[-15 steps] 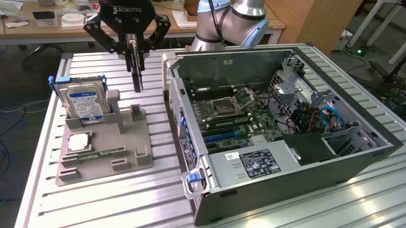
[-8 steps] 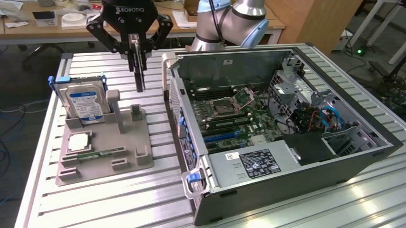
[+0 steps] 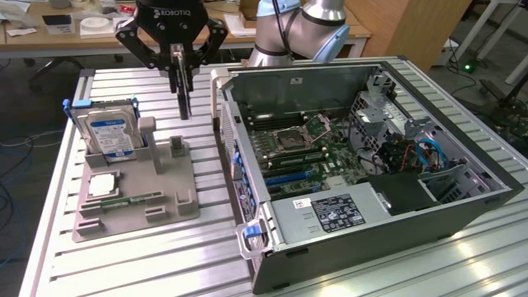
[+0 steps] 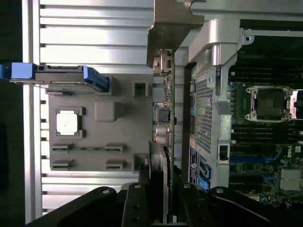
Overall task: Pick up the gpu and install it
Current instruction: 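Pick up the gpu and move the gpu toward the slot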
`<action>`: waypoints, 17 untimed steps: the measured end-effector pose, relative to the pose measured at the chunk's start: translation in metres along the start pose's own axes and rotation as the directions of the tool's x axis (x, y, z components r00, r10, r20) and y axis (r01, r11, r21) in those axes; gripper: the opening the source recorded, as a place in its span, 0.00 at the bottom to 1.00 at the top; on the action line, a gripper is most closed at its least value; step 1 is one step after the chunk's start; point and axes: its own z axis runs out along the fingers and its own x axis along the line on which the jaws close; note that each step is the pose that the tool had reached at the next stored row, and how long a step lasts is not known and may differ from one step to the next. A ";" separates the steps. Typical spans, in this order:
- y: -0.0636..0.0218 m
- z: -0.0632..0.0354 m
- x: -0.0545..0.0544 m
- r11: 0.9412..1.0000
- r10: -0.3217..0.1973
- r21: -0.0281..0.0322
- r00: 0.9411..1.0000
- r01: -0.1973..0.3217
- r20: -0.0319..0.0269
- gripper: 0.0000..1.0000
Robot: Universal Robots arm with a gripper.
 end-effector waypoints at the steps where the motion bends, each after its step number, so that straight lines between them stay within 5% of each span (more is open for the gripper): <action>1: 0.0000 0.0000 -0.001 1.000 0.000 0.000 1.000 0.000 0.000 0.27; 17: 0.0000 0.0001 -0.012 1.000 0.000 0.000 1.000 0.000 0.000 0.27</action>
